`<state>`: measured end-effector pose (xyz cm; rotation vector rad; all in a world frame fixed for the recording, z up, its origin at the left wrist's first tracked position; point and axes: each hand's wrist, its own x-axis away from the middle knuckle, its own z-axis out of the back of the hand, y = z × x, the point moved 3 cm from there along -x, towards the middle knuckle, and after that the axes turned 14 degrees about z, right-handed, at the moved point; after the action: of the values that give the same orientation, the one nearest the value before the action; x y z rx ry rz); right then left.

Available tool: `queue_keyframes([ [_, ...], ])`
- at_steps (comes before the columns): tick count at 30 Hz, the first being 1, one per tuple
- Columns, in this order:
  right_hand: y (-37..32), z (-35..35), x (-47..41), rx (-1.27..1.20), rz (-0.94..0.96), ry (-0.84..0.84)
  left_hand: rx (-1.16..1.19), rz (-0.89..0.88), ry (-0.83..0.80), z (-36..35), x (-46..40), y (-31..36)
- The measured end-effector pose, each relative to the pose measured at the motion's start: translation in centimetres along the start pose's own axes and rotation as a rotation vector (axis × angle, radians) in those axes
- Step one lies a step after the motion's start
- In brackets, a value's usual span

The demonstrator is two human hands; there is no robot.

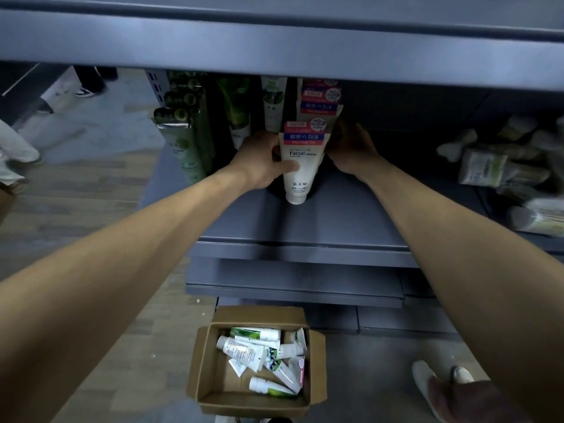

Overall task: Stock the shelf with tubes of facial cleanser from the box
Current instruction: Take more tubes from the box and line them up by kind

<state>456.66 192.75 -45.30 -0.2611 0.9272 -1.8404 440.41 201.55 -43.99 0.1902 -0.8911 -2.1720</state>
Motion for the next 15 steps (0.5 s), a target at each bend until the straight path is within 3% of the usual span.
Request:
queue_keyframes([
  [10, 0.3, -0.1, 1.2, 0.036, 0.000, -0.009, 0.009, 0.009, -0.007, -0.2, -0.2, 0.1],
  [15, 3.5, 0.6, 3.3, 0.137, -0.093, -0.051, 0.048, 0.022, -0.018, -0.6, -0.8, 0.8],
])
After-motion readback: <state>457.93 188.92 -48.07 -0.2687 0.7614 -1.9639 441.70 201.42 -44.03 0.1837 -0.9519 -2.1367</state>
